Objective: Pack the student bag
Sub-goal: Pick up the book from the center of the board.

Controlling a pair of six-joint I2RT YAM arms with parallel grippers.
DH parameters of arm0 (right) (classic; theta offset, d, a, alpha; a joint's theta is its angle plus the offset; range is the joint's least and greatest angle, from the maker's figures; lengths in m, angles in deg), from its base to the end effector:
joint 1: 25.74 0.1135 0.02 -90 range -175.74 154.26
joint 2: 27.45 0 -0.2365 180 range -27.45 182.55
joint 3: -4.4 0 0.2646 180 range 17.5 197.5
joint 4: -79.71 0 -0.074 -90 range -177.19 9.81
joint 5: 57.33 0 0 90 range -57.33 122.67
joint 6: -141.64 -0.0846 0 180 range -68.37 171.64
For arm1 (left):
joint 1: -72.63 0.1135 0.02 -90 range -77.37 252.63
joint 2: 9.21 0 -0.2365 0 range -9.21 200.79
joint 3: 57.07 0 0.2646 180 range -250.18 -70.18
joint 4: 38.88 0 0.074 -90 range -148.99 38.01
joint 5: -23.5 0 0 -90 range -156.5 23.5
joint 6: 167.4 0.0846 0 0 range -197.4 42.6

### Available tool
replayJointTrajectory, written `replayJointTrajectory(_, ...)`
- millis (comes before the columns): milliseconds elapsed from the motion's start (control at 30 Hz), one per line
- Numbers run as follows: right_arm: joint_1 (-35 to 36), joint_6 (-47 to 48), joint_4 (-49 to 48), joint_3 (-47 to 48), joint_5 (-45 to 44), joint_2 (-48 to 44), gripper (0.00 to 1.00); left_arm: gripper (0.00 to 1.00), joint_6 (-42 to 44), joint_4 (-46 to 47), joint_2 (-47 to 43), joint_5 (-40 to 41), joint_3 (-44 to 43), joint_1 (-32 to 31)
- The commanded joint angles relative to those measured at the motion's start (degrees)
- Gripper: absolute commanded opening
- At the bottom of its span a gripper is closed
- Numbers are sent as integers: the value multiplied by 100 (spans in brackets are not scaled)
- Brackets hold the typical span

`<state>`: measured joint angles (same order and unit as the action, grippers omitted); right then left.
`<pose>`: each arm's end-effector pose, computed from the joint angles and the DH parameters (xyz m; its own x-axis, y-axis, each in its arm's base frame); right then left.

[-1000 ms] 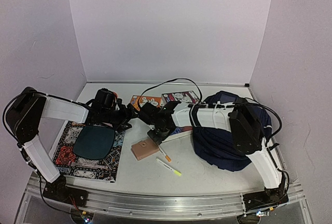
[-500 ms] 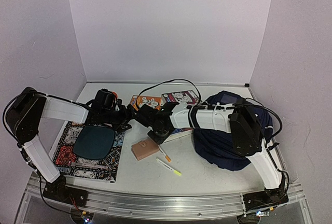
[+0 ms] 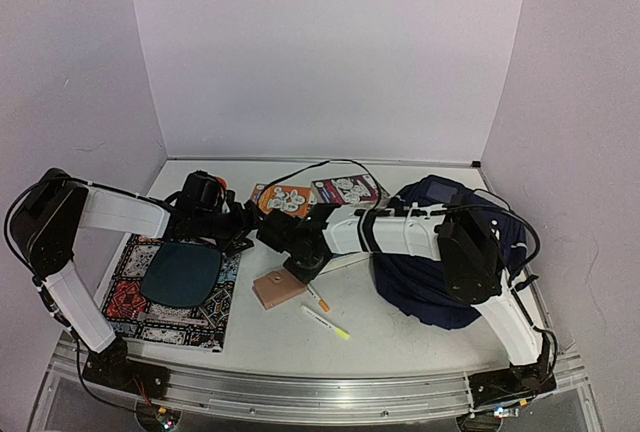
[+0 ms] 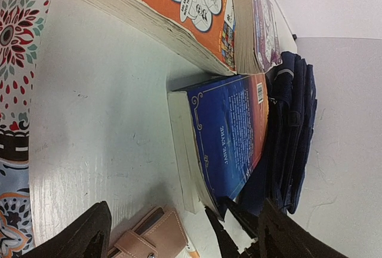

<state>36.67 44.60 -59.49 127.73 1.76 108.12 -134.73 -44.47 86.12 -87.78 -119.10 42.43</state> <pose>0.2866 0.4546 0.1058 -0.4430 -0.6206 -0.6470 -0.5674 0.7528 -0.3337 0.3148 -0.2187 0.1078 -0.8930 -0.3878 -0.2283 -0.0720 0.6239 -0.7782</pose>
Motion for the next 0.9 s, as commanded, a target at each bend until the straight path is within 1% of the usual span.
replayJointTrajectory(0,-78,94,664,96,-306,-101,4,86,-15,57,-227,0,41,14)
replayJointTrajectory(67,-73,115,666,128,-293,-248,0,87,-46,57,-220,-24,12,14)
replayJointTrajectory(267,-87,133,647,192,-321,-765,0,87,-120,65,-163,-88,-142,5)
replayJointTrajectory(467,-96,153,620,194,-276,-1062,0,89,-216,94,-24,-159,-341,-36)
replayJointTrajectory(867,-235,71,265,2,-1,-1720,0,97,-557,199,591,-250,-1026,-199)
